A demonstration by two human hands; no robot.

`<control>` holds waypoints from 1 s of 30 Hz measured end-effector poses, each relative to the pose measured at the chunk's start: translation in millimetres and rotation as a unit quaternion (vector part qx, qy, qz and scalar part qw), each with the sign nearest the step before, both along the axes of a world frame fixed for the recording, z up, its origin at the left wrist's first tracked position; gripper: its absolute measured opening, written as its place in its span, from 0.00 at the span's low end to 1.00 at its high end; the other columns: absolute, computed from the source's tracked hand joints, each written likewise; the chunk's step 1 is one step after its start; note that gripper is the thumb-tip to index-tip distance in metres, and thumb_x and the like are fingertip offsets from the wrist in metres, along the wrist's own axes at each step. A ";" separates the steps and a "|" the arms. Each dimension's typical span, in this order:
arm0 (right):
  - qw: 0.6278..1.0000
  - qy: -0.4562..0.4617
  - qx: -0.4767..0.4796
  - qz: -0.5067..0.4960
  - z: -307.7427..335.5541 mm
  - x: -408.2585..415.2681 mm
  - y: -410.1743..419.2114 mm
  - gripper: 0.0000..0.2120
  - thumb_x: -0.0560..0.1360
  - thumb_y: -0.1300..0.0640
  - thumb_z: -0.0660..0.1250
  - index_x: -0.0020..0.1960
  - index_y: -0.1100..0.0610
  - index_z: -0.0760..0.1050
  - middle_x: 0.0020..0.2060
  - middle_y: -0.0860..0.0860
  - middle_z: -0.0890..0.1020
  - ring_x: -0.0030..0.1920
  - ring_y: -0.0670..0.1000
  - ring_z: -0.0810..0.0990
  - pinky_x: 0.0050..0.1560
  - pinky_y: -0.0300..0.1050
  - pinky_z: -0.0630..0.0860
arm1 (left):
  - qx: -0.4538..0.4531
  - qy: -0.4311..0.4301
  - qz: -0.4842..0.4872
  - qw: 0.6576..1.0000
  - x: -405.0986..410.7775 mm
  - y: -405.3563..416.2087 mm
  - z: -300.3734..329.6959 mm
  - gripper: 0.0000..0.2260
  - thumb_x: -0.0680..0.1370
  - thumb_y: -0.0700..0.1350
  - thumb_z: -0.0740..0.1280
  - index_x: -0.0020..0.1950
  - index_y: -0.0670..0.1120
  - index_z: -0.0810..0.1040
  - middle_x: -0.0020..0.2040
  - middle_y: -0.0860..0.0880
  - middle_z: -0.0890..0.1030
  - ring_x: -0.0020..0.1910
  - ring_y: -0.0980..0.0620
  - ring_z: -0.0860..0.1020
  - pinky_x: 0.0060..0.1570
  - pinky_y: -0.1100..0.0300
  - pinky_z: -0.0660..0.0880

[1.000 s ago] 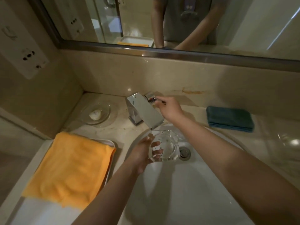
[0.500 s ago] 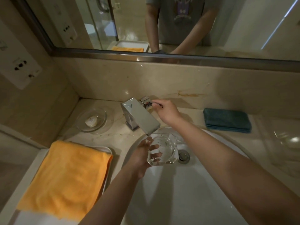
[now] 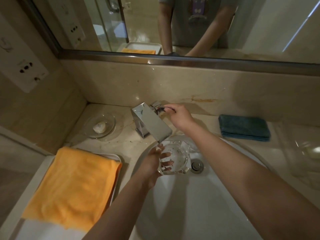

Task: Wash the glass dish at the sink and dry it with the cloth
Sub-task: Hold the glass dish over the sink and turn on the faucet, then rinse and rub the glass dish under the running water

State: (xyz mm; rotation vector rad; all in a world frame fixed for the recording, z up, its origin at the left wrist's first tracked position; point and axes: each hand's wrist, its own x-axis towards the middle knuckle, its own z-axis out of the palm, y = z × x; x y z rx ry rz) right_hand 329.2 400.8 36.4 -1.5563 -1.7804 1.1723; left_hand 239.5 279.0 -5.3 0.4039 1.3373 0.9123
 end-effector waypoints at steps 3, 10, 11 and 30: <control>1.000 0.015 0.000 -0.011 -1.2 -1.8 1.4 0.15 0.80 0.57 0.58 0.64 0.59 0.74 0.64 0.55 0.76 0.64 0.54 0.73 0.55 0.37 0.64 | 0.009 0.003 -0.012 1.000 0.3 -0.7 -1.3 0.14 0.81 0.50 0.56 0.61 0.48 0.76 0.50 0.47 0.77 0.40 0.49 0.76 0.31 0.60 0.75; 0.999 0.014 -0.017 -0.025 -16.2 11.2 -17.0 0.15 0.80 0.54 0.57 0.63 0.58 0.71 0.58 0.55 0.78 0.60 0.54 0.75 0.53 0.41 0.68 | 0.016 -0.013 -0.008 1.000 0.2 -1.3 -3.6 0.14 0.81 0.50 0.56 0.59 0.48 0.77 0.47 0.48 0.74 0.38 0.51 0.73 0.36 0.59 0.72; 0.999 0.024 -0.025 -0.043 -20.9 17.0 -25.7 0.17 0.80 0.54 0.57 0.67 0.57 0.68 0.63 0.55 0.75 0.64 0.54 0.72 0.58 0.43 0.68 | 0.007 -0.014 0.000 1.000 -0.1 -1.4 -4.5 0.14 0.81 0.51 0.56 0.59 0.47 0.76 0.47 0.48 0.74 0.38 0.51 0.73 0.35 0.59 0.73; 0.949 0.163 -0.244 -0.117 -78.9 36.3 -99.2 0.12 0.78 0.54 0.61 0.58 0.59 0.69 0.35 0.53 0.78 0.29 0.49 0.75 0.21 0.32 0.68 | 0.041 0.058 -0.020 0.997 10.4 -12.2 -35.8 0.03 0.78 0.42 0.62 0.49 0.47 0.68 0.44 0.44 0.78 0.38 0.45 0.79 0.35 0.56 0.77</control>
